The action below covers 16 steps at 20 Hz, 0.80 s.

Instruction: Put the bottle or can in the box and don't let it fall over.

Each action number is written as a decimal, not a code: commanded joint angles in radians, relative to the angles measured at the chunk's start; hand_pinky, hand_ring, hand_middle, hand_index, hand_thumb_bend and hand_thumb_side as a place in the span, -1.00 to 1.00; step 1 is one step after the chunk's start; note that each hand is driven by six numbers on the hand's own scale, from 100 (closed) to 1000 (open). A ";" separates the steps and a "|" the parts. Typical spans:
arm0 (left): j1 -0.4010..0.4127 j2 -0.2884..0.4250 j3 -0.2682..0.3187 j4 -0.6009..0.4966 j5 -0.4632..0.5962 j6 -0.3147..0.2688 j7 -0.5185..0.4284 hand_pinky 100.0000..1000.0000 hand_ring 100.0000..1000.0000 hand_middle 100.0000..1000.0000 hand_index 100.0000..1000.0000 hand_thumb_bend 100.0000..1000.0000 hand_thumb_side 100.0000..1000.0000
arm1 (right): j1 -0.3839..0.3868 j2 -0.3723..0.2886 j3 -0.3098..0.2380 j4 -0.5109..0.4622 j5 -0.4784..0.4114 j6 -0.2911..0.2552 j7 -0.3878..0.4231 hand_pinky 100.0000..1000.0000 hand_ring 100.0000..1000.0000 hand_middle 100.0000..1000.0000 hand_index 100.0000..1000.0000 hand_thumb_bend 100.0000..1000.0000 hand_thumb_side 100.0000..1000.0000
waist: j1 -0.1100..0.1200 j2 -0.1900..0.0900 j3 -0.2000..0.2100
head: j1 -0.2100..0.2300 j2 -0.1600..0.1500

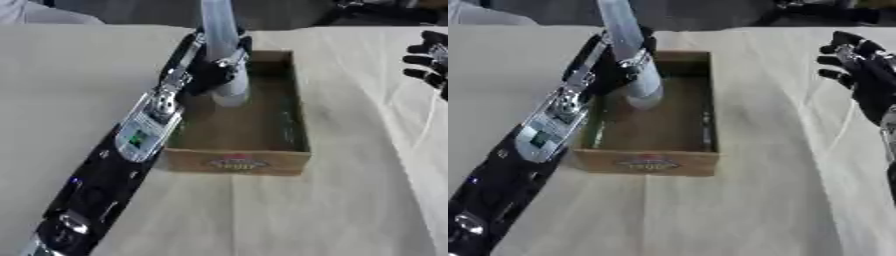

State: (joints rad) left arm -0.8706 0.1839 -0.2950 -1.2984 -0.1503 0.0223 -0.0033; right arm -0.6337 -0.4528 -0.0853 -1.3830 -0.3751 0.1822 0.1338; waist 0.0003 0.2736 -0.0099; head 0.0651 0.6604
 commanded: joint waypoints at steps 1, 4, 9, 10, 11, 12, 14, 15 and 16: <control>-0.014 0.004 0.017 -0.004 0.017 0.018 -0.018 0.71 0.74 0.31 0.52 -1.00 -0.01 | -0.016 -0.018 -0.007 -0.012 -0.002 -0.002 -0.001 0.62 0.60 0.37 0.73 -1.00 -0.42 | -0.003 -0.020 0.001 | 0.001 -0.009; -0.008 0.008 0.017 0.000 0.015 0.038 -0.035 0.76 0.83 0.44 0.59 -1.00 0.04 | -0.016 -0.017 -0.007 -0.011 -0.001 -0.001 -0.001 0.62 0.60 0.37 0.73 -1.00 -0.41 | -0.003 -0.021 0.003 | 0.000 -0.010; 0.003 0.016 0.023 0.001 0.002 0.064 -0.064 0.86 0.97 0.53 0.65 -1.00 0.25 | -0.013 -0.019 -0.007 -0.009 0.001 -0.002 -0.001 0.62 0.61 0.37 0.73 -1.00 -0.41 | -0.003 -0.024 0.006 | -0.002 -0.011; 0.004 0.018 0.024 0.001 -0.002 0.068 -0.068 0.86 0.98 0.53 0.66 -1.00 0.27 | -0.013 -0.019 -0.007 -0.009 0.001 -0.002 -0.001 0.62 0.61 0.37 0.73 -1.00 -0.41 | -0.004 -0.024 0.006 | -0.002 -0.011; 0.006 0.018 0.025 0.000 -0.005 0.071 -0.071 0.87 0.98 0.53 0.66 -1.00 0.30 | -0.013 -0.019 -0.007 -0.008 0.001 -0.002 -0.001 0.62 0.61 0.37 0.73 -1.00 -0.41 | -0.004 -0.025 0.007 | -0.003 -0.011; 0.007 0.019 0.027 0.001 -0.007 0.076 -0.073 0.88 0.99 0.54 0.67 -1.00 0.31 | -0.013 -0.019 -0.007 -0.008 0.001 -0.002 -0.001 0.62 0.61 0.37 0.73 -1.00 -0.41 | -0.004 -0.025 0.007 | -0.003 -0.011; 0.010 0.020 0.028 0.004 -0.009 0.085 -0.080 0.88 1.00 0.54 0.68 -1.00 0.34 | -0.014 -0.019 -0.007 -0.007 0.001 -0.003 0.000 0.62 0.61 0.37 0.73 -1.00 -0.41 | -0.005 -0.026 0.008 | -0.003 -0.012; 0.011 0.021 0.027 0.004 -0.009 0.089 -0.084 0.89 1.00 0.55 0.69 -1.00 0.34 | -0.014 -0.019 -0.007 -0.007 0.002 -0.003 0.000 0.62 0.61 0.37 0.73 -1.00 -0.40 | -0.005 -0.027 0.009 | -0.003 -0.012; 0.012 0.023 0.027 0.004 -0.011 0.091 -0.089 0.89 1.00 0.55 0.69 -1.00 0.34 | -0.013 -0.019 -0.007 -0.006 0.002 -0.003 0.000 0.62 0.61 0.37 0.73 -1.00 -0.40 | -0.006 -0.028 0.010 | -0.003 -0.012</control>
State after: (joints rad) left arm -0.8451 0.1857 -0.2772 -1.2825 -0.1584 0.1080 -0.0877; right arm -0.6331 -0.4527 -0.0853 -1.3798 -0.3751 0.1822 0.1337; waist -0.0021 0.2728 0.0003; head 0.0633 0.6580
